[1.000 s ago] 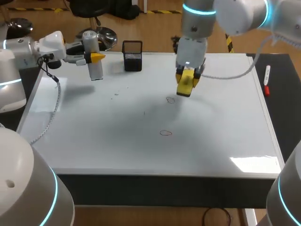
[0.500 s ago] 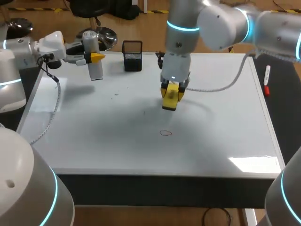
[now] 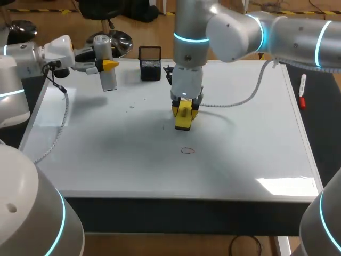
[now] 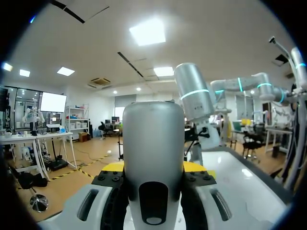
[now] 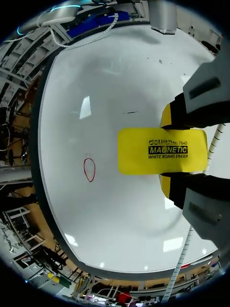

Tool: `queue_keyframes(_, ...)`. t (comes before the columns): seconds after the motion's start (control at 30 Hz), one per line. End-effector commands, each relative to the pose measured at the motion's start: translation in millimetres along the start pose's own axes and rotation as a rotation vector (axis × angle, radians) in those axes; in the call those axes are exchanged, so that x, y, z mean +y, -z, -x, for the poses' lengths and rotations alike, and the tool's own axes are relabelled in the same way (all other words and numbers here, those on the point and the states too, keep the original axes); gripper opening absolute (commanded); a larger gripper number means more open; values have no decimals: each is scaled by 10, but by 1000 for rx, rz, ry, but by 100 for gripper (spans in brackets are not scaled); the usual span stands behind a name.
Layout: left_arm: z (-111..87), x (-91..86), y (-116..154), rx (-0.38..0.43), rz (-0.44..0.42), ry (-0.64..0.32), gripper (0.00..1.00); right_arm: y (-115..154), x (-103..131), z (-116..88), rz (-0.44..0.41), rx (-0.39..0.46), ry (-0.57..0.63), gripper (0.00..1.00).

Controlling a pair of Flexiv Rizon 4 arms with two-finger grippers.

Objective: Pick up the inspection probe, press it on each red-marked spot on the whiteboard one by one, put down the probe, pick up the eraser, and wipe off all the red marks.

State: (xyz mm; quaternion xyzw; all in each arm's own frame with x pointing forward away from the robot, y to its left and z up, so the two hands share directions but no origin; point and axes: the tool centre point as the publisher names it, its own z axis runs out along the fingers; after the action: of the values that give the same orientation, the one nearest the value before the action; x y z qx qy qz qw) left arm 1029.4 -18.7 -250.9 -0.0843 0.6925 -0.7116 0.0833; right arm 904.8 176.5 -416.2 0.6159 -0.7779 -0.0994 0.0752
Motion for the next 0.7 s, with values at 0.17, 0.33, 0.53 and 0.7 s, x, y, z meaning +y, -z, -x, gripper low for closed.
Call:
queue_keyframes(0.17, -16, -14, -2, -5, 1, -2, 0, -46, -31, -5, -12, 33, -11, 0)
queue_keyframes(0.33, -16, -14, -2, -5, 1, -2, 0, -126, -46, -34, -4, 44, -20, 0)
queue_keyframes(0.53, -16, -14, -2, -5, 1, -2, 0, -197, -57, -103, 7, 44, -38, 0)
queue_keyframes(0.7, -16, -14, -2, -5, 1, -2, 0, -227, -76, -146, 12, 43, -50, 0)
